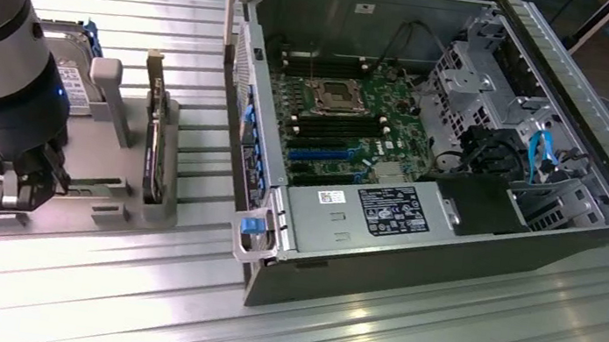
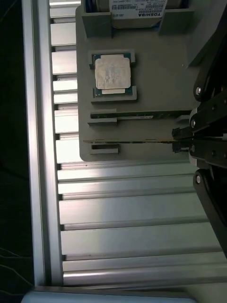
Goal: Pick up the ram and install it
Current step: 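Pick up the ram and move it above insertion slot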
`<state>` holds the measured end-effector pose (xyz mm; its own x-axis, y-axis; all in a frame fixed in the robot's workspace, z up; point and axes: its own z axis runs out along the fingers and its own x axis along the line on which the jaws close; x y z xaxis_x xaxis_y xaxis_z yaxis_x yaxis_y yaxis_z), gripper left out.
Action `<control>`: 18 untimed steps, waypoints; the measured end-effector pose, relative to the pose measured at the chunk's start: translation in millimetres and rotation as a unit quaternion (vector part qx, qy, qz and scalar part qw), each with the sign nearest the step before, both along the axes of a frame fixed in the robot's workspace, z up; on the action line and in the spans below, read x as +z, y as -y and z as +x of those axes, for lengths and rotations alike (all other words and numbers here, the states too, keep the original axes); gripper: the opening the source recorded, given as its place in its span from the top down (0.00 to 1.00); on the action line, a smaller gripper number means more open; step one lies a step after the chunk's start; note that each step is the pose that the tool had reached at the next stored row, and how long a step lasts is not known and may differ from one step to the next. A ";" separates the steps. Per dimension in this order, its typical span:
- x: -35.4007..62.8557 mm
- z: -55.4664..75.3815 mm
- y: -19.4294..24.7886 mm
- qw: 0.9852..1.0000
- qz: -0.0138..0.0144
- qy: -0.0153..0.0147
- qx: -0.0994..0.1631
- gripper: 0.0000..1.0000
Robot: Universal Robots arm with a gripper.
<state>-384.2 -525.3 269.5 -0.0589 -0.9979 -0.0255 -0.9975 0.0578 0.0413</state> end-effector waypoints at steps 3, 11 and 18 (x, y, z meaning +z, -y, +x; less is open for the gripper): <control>3.9 0.0 0.0 1.000 0.000 0.000 0.000 0.88; 14.2 0.0 0.0 1.000 0.000 0.000 0.000 0.88; 22.6 0.0 0.0 1.000 0.000 0.000 0.000 0.88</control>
